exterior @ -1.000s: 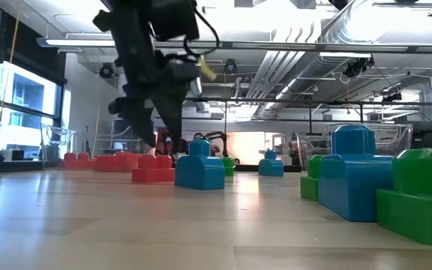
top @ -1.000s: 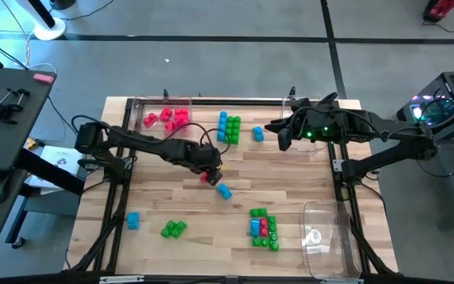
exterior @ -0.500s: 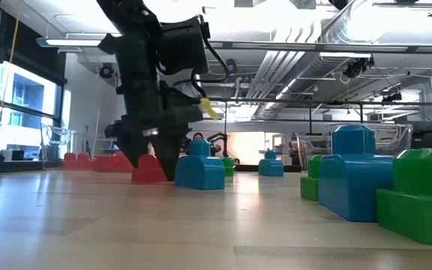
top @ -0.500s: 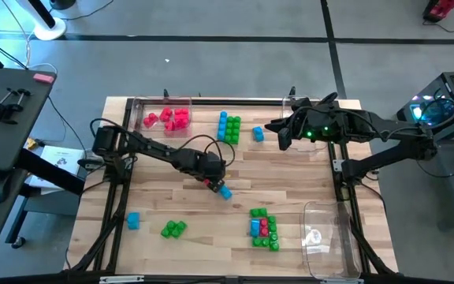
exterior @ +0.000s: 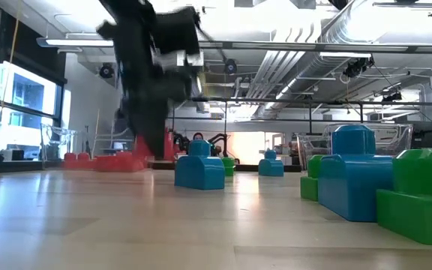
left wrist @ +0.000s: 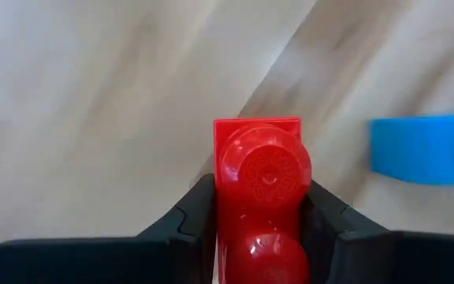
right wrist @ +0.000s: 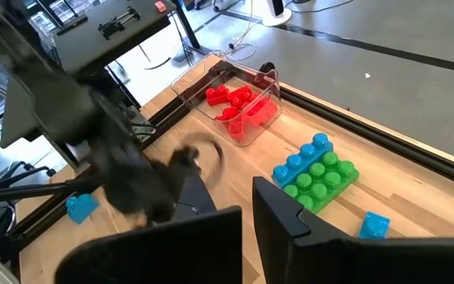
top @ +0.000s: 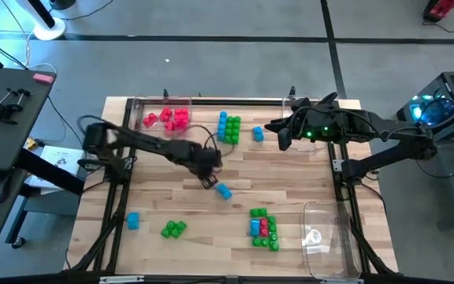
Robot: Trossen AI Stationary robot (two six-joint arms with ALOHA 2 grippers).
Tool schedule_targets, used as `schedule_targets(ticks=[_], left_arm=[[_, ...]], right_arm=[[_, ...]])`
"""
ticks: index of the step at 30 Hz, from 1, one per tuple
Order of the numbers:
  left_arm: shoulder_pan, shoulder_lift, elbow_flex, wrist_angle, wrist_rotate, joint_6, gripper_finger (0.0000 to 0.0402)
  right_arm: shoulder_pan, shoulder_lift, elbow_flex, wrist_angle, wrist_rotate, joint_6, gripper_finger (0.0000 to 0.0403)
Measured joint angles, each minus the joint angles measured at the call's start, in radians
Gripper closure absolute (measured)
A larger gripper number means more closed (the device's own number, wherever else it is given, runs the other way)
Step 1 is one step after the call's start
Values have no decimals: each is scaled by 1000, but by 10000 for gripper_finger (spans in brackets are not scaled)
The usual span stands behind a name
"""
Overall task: Sort blocks
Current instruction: Put the game piece into the top left transparent bin
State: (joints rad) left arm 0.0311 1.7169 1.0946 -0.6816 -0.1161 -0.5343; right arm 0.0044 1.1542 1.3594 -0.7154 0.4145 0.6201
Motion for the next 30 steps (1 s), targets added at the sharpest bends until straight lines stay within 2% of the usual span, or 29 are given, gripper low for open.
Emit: schedule_targets(ticks=[2, 4, 9, 10, 12, 17, 21, 25, 30], left_arm=[[17, -97, 1, -51, -7, 72, 310], [35, -203, 1, -109, -77, 99, 309], [134, -447, 0, -265, -439, 101, 296], [170, -477, 0, -295, -495, 101, 294], [268, -522, -1, -335, -534, 109, 293], [556, -522, -2, -348, -443, 218, 290], [720, -455, -2, -304, -370, 274, 271], [803, -402, 7, -291, -250, 277, 225], [827, -388, 8, -290, -221, 293, 163]], right_arm=[[0, 0, 0, 0, 0, 0, 403], [0, 0, 0, -2, 0, 0, 403], [0, 0, 0, -2, -1, 0, 403], [0, 0, 0, -2, -1, 0, 403], [0, 0, 0, 0, -2, 3, 403], [0, 0, 0, 1, -3, 7, 403], [0, 0, 0, 2, -4, 8, 403], [0, 0, 0, 2, -23, 8, 403], [0, 0, 0, 1, -31, 6, 403]])
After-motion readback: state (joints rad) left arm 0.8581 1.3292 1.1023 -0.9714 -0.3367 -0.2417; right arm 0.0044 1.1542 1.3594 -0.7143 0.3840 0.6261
